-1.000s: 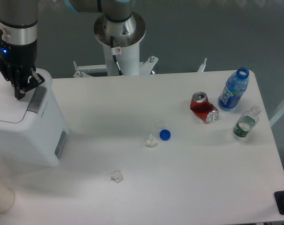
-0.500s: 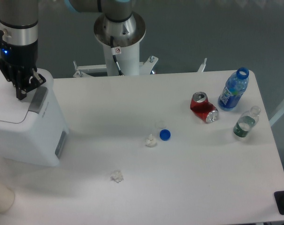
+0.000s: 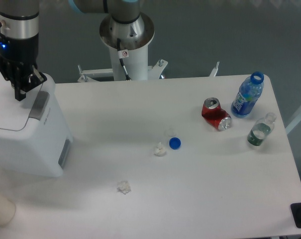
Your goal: Close the trash can
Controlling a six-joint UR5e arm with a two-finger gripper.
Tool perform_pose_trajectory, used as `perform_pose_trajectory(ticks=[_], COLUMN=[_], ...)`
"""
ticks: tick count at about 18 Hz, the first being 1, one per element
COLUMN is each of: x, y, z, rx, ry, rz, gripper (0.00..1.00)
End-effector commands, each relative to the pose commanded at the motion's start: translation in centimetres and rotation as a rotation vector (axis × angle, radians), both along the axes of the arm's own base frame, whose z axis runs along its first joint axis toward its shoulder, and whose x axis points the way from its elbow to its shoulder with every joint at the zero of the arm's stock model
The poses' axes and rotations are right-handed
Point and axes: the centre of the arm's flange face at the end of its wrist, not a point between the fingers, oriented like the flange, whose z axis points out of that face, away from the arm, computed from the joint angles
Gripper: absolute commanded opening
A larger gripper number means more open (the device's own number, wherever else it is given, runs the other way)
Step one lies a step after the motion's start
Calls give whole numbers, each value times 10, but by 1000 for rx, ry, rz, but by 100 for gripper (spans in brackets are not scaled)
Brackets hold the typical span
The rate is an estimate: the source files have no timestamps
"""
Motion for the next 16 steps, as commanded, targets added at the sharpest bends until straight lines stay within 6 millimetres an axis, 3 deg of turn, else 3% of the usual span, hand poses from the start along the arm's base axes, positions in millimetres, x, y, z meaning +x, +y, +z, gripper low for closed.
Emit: perform_pose_trajectory(ticks=[2,5,7,16], x=[-19,-67,-98,-235], y=[-4,-15,-25,-95], z=[1,1,2,-8], rx=[1,2,5,-15], ry=[3,6,16,35], rz=[34,121,161,374], gripper=[43,65,100,100])
